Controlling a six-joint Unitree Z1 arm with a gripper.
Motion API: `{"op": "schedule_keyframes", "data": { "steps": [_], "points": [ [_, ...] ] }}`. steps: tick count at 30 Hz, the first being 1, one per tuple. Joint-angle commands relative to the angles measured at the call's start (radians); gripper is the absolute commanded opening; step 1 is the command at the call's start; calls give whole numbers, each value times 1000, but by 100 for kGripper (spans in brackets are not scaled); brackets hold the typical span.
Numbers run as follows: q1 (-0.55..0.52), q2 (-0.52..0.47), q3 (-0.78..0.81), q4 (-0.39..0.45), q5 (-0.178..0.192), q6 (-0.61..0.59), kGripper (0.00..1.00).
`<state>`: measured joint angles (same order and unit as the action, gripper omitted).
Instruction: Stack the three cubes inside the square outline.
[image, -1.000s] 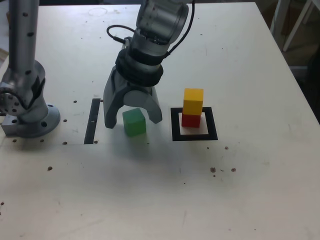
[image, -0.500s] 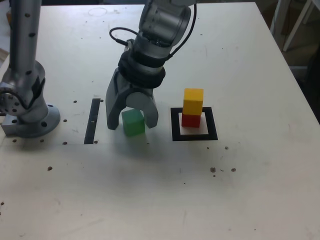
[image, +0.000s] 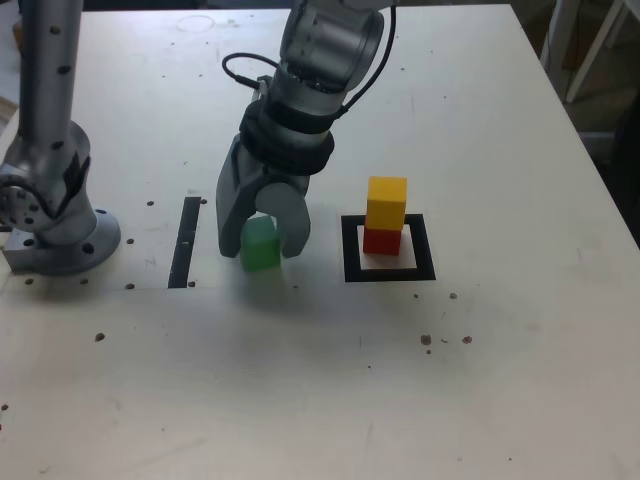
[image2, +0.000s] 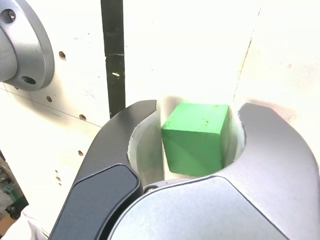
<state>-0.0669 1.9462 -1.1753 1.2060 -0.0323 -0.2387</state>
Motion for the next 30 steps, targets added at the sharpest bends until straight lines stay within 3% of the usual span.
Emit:
{"op": "schedule_keyframes", "data": {
  "steps": [1, 9, 16, 30],
  "points": [
    [2, 5, -3, -2, 2, 3, 27],
    [2, -2, -11, 3, 9, 9, 27],
    [2, -37, -45, 48, 42, 24, 27],
    [2, -62, -345, 307, 158, 156, 27]
  ]
}}
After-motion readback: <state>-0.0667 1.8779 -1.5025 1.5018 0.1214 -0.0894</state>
